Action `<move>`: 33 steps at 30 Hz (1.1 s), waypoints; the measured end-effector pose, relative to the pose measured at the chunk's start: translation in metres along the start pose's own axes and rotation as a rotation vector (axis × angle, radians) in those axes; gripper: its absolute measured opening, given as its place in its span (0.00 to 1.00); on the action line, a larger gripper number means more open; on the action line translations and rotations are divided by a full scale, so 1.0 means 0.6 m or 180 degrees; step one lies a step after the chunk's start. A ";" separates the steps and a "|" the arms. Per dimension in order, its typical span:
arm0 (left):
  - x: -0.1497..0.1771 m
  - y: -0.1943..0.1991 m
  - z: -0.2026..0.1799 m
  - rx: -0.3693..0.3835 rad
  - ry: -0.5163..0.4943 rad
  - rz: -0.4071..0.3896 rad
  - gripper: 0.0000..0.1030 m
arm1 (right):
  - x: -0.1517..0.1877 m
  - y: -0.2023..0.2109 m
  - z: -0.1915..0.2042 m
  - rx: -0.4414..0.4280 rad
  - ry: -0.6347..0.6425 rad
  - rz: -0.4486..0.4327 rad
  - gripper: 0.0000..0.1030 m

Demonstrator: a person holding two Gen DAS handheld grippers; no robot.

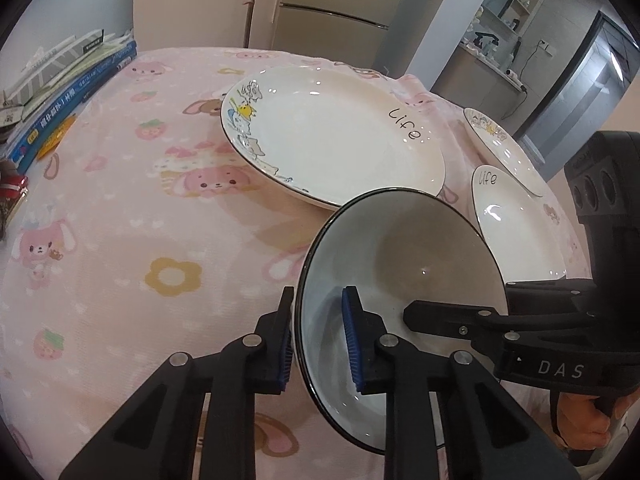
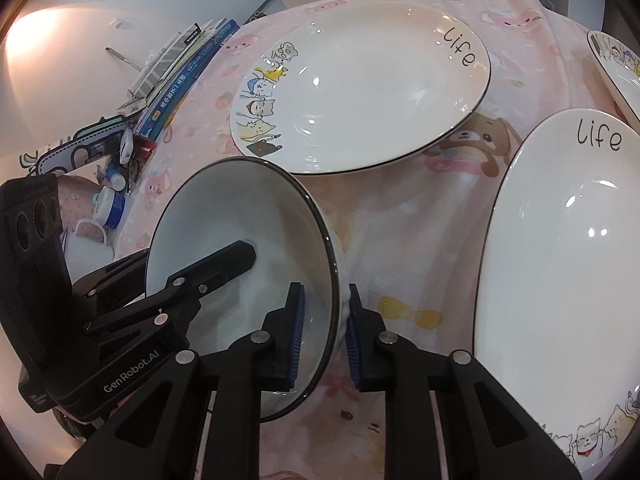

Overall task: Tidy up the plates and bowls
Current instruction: 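Lift the white ribbed bowl with both tools and carry it over the table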

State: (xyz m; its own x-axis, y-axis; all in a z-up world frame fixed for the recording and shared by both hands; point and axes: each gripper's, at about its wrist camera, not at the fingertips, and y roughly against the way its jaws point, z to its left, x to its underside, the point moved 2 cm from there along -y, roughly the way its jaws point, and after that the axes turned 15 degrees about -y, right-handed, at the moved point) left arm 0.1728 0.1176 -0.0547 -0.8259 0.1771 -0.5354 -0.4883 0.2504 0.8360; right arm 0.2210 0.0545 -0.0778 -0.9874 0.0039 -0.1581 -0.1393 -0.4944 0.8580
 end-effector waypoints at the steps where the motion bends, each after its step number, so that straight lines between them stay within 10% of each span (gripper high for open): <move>1: 0.000 0.002 -0.001 -0.0007 -0.0018 -0.0019 0.23 | 0.001 0.002 0.000 0.0006 0.0000 -0.0003 0.18; 33: -0.038 0.121 -0.133 -0.0055 -0.0449 -0.0245 0.19 | 0.052 0.183 -0.018 0.0036 0.0007 -0.0542 0.18</move>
State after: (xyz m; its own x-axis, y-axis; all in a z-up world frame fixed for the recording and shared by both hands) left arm 0.1338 0.0560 0.0281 -0.7386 0.2902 -0.6084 -0.5543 0.2523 0.7932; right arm 0.1756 -0.0088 0.0062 -0.9493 0.0847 -0.3027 -0.3054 -0.4770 0.8241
